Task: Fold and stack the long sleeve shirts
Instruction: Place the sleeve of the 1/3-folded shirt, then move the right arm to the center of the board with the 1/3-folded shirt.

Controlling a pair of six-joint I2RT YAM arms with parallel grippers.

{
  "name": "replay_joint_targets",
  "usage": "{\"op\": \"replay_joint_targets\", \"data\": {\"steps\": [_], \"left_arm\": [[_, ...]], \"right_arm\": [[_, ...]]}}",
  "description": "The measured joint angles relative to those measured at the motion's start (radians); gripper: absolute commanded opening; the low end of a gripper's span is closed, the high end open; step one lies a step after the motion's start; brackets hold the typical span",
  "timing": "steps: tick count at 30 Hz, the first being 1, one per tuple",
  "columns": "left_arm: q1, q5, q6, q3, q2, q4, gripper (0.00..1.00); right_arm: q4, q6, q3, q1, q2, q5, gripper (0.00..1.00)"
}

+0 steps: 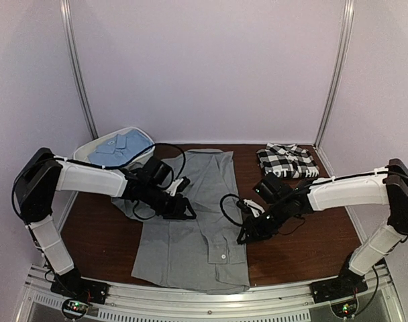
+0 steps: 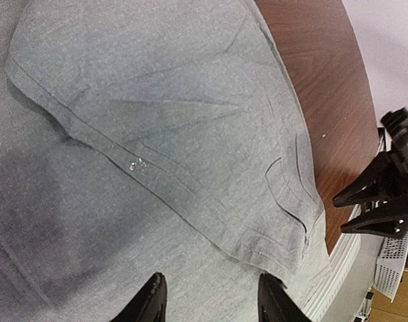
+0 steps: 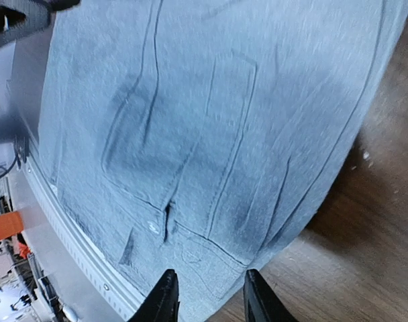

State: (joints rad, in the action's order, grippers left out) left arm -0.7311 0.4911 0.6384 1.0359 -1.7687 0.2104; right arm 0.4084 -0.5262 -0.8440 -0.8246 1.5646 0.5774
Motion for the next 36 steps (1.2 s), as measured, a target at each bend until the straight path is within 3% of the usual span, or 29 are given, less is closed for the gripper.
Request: {"op": "replay_joint_targets", "data": {"steps": [6, 12, 23, 36], "left_arm": [[0.000, -0.026, 0.001, 0.013, 0.001, 0.003, 0.47], [0.005, -0.050, 0.003, 0.062, 0.001, 0.009, 0.46], [0.025, -0.077, 0.009, 0.071, 0.002, 0.026, 0.46], [0.037, -0.076, 0.008, 0.072, 0.001, 0.027, 0.46]], "right_arm": [[0.031, -0.005, -0.126, -0.032, -0.034, -0.155, 0.29], [-0.024, -0.027, -0.215, -0.134, 0.087, -0.236, 0.27], [-0.019, -0.046, -0.295, -0.269, 0.301, -0.394, 0.40], [0.086, -0.038, -0.350, -0.297, 0.287, -0.511, 0.51]]}}
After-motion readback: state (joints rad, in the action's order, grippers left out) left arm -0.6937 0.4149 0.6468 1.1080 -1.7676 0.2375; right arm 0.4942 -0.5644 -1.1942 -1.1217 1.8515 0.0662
